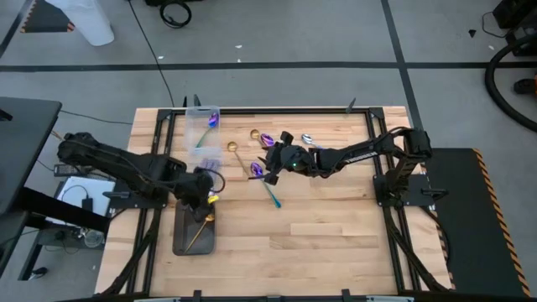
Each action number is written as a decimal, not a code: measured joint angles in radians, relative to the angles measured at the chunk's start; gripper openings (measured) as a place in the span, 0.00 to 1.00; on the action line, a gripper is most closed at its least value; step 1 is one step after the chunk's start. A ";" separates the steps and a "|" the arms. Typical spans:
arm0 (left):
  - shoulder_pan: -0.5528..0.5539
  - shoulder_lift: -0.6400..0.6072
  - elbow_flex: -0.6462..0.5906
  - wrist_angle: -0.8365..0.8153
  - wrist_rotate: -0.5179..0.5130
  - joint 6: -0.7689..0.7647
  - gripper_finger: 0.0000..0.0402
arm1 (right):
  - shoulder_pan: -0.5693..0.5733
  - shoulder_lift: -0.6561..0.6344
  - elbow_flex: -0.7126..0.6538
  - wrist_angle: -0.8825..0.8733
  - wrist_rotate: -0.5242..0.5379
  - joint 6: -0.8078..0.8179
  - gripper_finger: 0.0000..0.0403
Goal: Sort silverware by color (type)
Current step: Put the gold spoon into the black bin
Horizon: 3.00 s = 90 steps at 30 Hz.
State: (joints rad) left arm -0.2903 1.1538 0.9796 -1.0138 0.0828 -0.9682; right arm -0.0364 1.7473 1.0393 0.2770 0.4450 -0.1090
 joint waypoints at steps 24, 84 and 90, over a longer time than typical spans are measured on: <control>-0.072 0.000 -0.269 0.219 0.047 -0.204 0.14 | -0.031 0.000 0.000 0.055 -0.082 -0.025 0.42; 0.143 0.004 -0.060 0.217 -0.124 0.311 0.30 | -0.148 0.318 0.005 -0.061 -0.050 0.328 0.33; 0.143 0.004 -0.060 0.216 -0.124 0.326 0.30 | -0.148 0.319 0.005 -0.077 -0.068 0.330 0.10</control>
State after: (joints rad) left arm -0.1471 1.1580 0.9192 -0.7975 -0.0410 -0.6422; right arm -0.1848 2.0659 1.0443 0.1997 0.3771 0.2207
